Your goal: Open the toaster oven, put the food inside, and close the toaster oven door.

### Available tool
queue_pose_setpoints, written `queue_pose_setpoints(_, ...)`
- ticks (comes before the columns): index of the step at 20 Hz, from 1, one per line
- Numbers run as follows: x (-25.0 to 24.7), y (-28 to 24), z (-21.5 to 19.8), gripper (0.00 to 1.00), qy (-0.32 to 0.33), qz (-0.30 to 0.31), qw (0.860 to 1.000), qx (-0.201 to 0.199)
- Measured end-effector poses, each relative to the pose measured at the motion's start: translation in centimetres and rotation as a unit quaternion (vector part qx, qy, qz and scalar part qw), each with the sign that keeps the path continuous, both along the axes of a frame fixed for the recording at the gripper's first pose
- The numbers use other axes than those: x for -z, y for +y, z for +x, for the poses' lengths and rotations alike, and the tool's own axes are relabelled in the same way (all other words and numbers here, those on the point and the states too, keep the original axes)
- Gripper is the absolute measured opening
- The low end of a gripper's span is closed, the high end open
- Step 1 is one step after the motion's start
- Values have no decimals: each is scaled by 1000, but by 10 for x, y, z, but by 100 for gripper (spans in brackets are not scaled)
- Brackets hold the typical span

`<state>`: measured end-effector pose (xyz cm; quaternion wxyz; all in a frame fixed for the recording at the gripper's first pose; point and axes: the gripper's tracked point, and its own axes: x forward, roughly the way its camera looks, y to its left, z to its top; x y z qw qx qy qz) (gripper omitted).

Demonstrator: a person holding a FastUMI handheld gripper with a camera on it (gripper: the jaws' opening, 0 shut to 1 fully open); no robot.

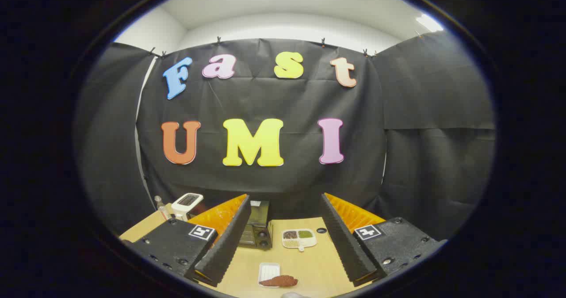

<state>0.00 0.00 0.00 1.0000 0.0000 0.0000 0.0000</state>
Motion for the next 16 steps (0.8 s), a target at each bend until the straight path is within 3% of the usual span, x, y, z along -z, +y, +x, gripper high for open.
queue_pose_setpoints(16, 20, 50, 25, 99, 5, -7, 1000, -12)
